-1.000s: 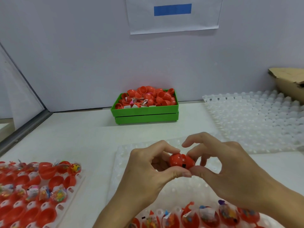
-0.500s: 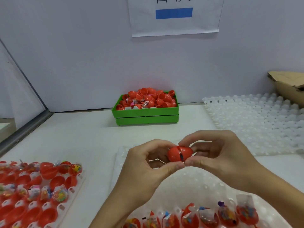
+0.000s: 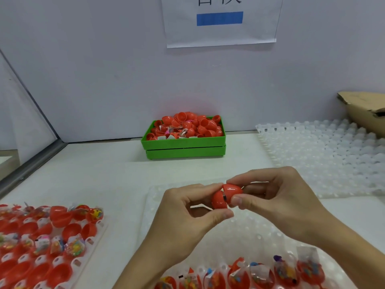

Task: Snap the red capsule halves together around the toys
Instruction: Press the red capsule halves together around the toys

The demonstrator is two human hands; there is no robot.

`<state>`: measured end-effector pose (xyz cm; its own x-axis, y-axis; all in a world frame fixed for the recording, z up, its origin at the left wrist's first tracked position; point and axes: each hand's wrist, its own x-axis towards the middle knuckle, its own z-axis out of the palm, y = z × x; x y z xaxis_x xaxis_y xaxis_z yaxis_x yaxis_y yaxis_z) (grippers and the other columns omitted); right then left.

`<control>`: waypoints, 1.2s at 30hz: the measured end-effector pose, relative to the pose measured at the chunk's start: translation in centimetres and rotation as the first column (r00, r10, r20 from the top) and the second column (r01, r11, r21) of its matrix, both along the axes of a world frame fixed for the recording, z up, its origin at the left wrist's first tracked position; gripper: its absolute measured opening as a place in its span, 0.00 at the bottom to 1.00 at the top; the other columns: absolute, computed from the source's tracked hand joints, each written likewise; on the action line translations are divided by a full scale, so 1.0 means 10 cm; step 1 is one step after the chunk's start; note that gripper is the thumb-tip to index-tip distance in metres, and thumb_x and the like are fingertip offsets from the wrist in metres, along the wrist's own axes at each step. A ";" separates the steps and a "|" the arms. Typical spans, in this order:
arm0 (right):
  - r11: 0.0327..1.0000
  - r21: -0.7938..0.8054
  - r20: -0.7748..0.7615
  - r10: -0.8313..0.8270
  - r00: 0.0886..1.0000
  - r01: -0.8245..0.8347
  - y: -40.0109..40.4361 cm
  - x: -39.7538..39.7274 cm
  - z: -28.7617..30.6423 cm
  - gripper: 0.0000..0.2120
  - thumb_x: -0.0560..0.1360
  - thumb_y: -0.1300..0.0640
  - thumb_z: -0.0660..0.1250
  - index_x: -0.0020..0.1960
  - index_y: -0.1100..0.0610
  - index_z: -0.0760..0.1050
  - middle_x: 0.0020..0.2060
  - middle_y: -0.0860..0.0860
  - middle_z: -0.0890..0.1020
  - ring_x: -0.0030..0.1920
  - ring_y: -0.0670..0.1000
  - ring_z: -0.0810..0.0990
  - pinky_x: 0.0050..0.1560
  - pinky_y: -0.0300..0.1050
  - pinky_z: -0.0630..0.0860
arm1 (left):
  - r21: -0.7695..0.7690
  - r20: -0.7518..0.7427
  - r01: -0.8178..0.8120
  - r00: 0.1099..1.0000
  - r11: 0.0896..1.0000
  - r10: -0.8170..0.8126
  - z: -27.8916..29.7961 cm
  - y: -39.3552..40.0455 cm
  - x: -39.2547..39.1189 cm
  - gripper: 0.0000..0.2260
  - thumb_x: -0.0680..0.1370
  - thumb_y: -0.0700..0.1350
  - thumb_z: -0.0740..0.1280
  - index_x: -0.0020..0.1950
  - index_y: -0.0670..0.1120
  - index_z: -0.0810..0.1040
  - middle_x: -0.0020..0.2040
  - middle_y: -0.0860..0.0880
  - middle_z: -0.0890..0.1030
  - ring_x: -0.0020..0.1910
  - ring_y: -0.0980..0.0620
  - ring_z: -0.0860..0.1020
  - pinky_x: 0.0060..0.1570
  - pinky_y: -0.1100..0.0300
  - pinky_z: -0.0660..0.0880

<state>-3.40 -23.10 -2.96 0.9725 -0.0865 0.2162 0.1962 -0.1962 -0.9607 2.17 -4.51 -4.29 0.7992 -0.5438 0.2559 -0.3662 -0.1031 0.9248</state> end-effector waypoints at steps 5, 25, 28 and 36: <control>1.000 0.004 -0.002 0.016 1.000 -0.016 0.01 0.01 -0.02 0.15 0.61 0.54 0.77 0.48 0.48 0.86 0.40 0.52 0.88 0.42 0.53 0.87 0.47 0.43 0.83 | -0.011 -0.008 -0.088 0.996 0.996 0.088 -0.01 -0.01 0.01 0.17 0.62 0.50 0.79 0.49 0.58 0.83 0.40 0.53 0.86 0.39 0.52 0.85 0.42 0.60 0.82; 1.000 0.028 0.025 0.000 1.000 -0.001 0.04 -0.01 0.00 0.12 0.59 0.55 0.77 0.43 0.49 0.86 0.39 0.53 0.87 0.41 0.53 0.87 0.45 0.43 0.83 | -0.109 -0.027 -0.077 0.997 0.991 0.074 0.03 -0.01 -0.01 0.18 0.62 0.44 0.77 0.51 0.53 0.85 0.44 0.53 0.87 0.44 0.54 0.86 0.46 0.66 0.80; 0.999 0.039 0.043 -0.012 0.999 0.010 0.05 -0.01 0.00 0.11 0.59 0.56 0.77 0.42 0.49 0.86 0.37 0.53 0.87 0.37 0.51 0.86 0.41 0.39 0.82 | -0.126 -0.041 -0.075 0.997 0.989 0.070 0.03 -0.01 -0.01 0.17 0.61 0.43 0.78 0.49 0.51 0.86 0.43 0.52 0.87 0.43 0.53 0.86 0.45 0.66 0.80; 0.999 0.027 0.044 -0.020 0.999 0.019 0.06 0.00 -0.03 0.16 0.64 0.70 0.77 0.39 0.50 0.86 0.31 0.56 0.85 0.31 0.50 0.84 0.36 0.36 0.79 | -0.117 -0.019 -0.086 0.996 0.989 0.084 0.01 -0.01 -0.01 0.16 0.62 0.45 0.77 0.50 0.49 0.86 0.42 0.53 0.87 0.40 0.55 0.85 0.41 0.66 0.80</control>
<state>-3.41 -22.50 -3.29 0.9602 -0.1114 0.2560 0.2347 -0.1745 -0.9563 2.07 -4.60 -4.16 0.8452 -0.4405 0.3026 -0.3479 -0.0237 0.9372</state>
